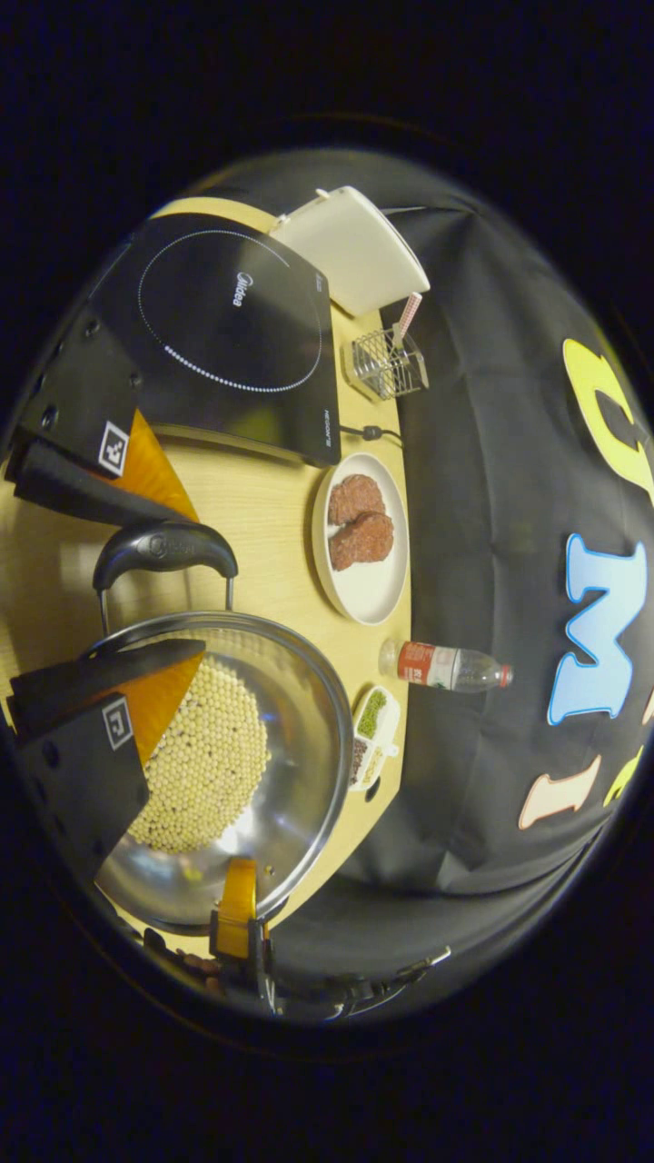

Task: First push the handle of the pot to place it horizontally, then grasp the pot with both hands and set it on the induction cooktop.

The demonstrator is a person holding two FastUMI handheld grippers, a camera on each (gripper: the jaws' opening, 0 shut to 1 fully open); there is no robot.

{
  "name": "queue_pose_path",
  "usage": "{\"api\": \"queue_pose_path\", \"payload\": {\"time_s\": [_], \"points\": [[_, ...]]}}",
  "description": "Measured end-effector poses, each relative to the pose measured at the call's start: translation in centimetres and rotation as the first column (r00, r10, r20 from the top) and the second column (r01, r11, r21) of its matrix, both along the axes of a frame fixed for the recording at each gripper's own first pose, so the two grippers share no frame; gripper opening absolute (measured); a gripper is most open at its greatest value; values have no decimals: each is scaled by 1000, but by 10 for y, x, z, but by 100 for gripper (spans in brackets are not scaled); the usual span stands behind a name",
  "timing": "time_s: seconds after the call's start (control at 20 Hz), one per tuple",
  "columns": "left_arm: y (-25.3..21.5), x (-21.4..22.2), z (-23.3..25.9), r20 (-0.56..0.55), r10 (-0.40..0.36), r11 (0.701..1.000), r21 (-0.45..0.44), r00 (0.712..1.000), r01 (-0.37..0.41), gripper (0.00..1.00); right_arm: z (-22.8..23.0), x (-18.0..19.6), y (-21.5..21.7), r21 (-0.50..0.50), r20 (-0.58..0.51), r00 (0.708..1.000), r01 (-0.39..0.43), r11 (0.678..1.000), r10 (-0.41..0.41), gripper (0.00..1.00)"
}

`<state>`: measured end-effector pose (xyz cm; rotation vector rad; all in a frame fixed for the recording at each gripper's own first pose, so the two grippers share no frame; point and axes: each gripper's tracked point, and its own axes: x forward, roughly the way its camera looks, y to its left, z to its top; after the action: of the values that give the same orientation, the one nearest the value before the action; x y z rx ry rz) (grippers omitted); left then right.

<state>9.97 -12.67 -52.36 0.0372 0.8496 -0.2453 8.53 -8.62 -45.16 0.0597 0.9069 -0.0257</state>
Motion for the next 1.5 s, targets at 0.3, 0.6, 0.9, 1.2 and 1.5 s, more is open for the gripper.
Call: {"api": "queue_pose_path", "payload": {"time_s": [0.3, 0.6, 0.9, 1.2, 1.5], "points": [[1, 3, 4, -22, 23, 1000, -2, 999, -23, 60, 2, -4, 4, 20, -25, 1000, 12, 1000, -11, 56], [10, -7, 30, -10, 18, 1000, -17, 1000, -18, 63, 28, -21, 11, 10, -10, 1000, 23, 1000, -22, 55], [35, -14, 76, 12, 16, 1000, -26, 1000, -16, 63, 66, -37, 37, 18, 1, 1000, 20, 1000, -20, 55], [80, -11, 117, 35, 25, 999, -35, 999, -24, 60, 101, -42, 80, 14, 21, 1000, 15, 1000, -15, 55], [139, -3, 137, 46, 43, 998, -39, 998, -42, 63, 121, -39, 136, 7, 53, 999, -11, 1000, 11, 55]]}}
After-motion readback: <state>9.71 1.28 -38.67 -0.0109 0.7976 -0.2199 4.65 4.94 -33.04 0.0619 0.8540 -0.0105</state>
